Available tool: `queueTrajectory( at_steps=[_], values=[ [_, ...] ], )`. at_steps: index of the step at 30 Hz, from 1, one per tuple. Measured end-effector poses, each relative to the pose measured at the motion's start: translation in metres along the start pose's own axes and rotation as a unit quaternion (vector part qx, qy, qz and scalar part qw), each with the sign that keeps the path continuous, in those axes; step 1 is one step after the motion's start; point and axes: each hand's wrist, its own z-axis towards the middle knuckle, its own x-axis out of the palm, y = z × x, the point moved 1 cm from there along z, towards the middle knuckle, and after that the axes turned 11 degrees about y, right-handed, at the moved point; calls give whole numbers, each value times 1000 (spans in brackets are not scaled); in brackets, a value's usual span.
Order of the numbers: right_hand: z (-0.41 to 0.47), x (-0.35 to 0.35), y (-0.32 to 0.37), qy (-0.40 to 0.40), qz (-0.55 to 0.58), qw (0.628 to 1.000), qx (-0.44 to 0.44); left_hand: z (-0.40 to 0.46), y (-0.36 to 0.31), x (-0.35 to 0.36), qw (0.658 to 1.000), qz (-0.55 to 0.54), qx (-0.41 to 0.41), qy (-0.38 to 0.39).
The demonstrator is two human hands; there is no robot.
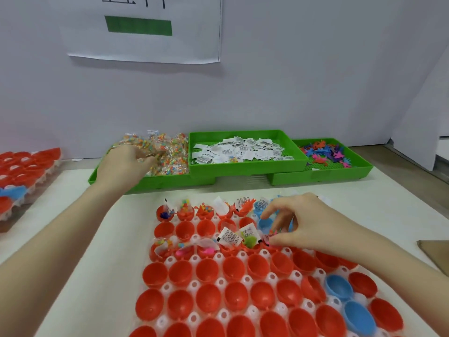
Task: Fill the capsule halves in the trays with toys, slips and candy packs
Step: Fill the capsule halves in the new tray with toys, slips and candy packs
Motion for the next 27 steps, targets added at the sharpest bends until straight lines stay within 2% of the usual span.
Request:
queueTrajectory(
  at_steps=[3,6,11,19,27],
  values=[
    [1,-2,0,6,-35,999,11,12,7,4,991,104,-34,74],
    [1,-2,1,1,-72,997,21,16,10,9,986,110,-59,107],
    [3,-9,0,26,-5,999,19,22,12,11,992,34,-91,78],
    [-2,-16,-4,39,15,999,23,29,18,21,991,-25,-128,40],
    [2,-4,-2,-8,46,998,33,34,20,29,986,-62,-154,18]
  ],
)
